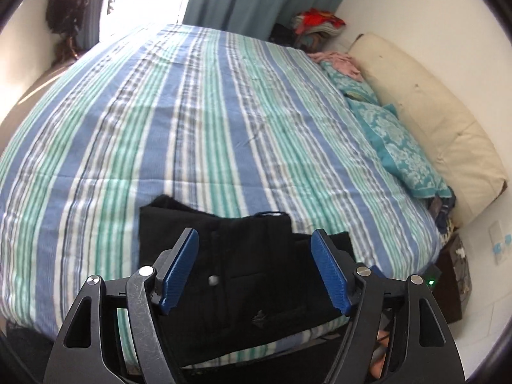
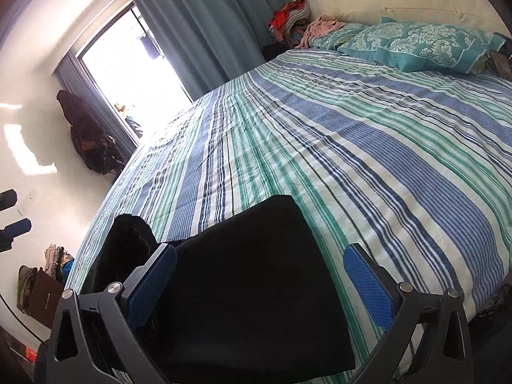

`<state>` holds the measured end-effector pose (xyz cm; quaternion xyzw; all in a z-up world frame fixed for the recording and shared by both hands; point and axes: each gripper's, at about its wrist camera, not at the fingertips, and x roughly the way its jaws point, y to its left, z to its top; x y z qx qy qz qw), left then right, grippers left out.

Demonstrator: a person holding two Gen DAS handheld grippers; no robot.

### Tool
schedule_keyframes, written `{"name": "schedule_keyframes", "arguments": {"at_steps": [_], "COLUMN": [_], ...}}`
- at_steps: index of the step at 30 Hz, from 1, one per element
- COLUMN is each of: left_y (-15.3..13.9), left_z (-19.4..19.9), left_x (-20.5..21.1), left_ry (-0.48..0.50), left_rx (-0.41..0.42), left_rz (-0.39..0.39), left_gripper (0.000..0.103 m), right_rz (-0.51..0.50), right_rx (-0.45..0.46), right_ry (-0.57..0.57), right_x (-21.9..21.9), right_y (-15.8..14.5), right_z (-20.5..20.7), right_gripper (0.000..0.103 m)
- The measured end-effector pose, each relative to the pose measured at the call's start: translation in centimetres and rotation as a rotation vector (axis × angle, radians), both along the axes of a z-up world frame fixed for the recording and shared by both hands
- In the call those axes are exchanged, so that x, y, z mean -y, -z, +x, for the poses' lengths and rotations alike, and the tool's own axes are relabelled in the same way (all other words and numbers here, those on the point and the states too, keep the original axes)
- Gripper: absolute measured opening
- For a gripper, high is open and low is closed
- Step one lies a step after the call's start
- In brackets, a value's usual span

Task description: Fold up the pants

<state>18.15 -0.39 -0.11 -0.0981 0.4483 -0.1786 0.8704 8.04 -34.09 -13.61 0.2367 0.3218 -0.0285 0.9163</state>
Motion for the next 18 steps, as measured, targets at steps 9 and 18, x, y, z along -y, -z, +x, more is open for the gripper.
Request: {"name": "schedule_keyframes", "arguments": {"at_steps": [9, 18], "left_y": [9.1, 12.7], "left_z": [-2.4, -3.7], "left_x": [-5.7, -8.2], "left_ry": [-0.192, -0.3], "left_rx": [-0.139, -0.158], "left_rz": [0.016, 0.026], "left_gripper": [0.075, 0.075], "right_rz": [-0.03, -0.017], "right_rx": [-0.002, 0.009], "right_ry": [-0.094, -0.126], "right_x": [-2.5, -2.6], "right_y": [0.1, 0.1], "right_z": [0.3, -0.1], "right_gripper": [0.103, 0.103]}}
